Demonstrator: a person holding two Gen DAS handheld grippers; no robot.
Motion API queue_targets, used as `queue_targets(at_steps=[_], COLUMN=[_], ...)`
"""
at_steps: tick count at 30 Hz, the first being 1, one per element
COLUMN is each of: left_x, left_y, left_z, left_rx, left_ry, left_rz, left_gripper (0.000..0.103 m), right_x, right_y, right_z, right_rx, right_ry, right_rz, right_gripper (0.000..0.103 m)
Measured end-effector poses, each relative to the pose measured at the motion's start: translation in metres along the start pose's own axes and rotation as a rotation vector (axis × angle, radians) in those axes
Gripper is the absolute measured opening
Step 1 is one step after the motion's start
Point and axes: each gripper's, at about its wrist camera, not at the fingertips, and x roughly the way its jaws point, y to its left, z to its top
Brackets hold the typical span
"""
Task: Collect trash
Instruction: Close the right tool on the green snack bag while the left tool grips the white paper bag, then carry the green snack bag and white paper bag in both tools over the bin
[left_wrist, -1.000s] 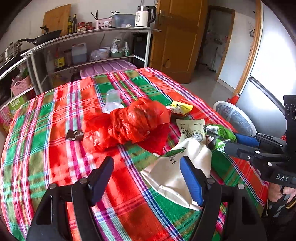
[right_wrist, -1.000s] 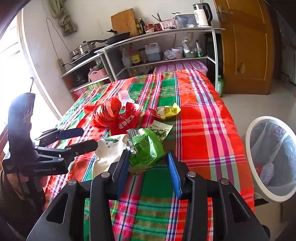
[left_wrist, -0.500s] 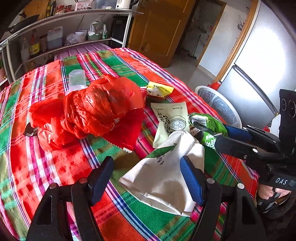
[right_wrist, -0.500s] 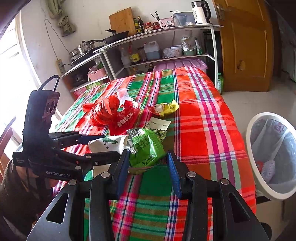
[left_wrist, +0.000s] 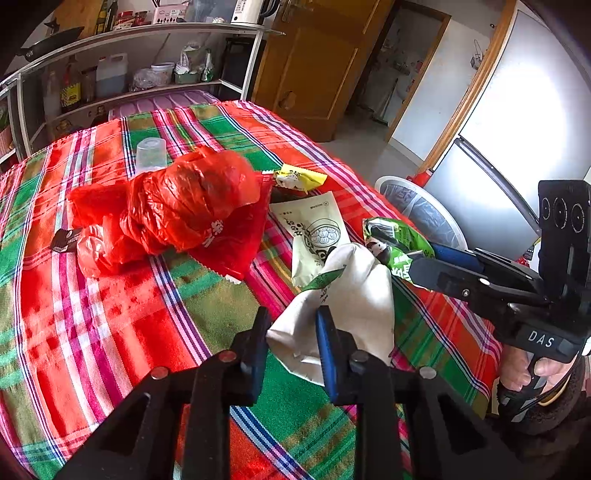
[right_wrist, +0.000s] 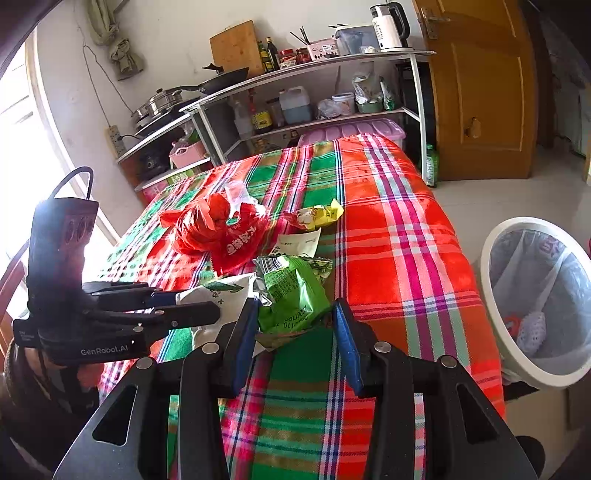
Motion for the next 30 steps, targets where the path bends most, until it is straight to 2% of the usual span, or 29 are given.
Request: queue_targets(at_steps=[5, 14, 30], left_x=[-0.009, -0.026, -0.052], left_y=[-0.008, -0.016, -0.052], left_z=[-0.005, -0.013, 0.012], left_rx=[0.003, -0.001, 0.056], left_ry=[-0.029, -0.081, -0.198], left_rz=[0.016, 0.026, 0.059], left_gripper=[0.016, 0.015, 0.015], right_x=[-0.004, -0.02, -0.058], right_y=[0.0, -0.011, -0.029], right_z=[-0.002, -0.004, -0.002], right_rx=[0.0, 0.025, 0.054], right_ry=[-0.007, -0.04, -0.12], right_rz=[-0.007, -0.024, -0.064], right_gripper=[0.042, 0.042, 0.042])
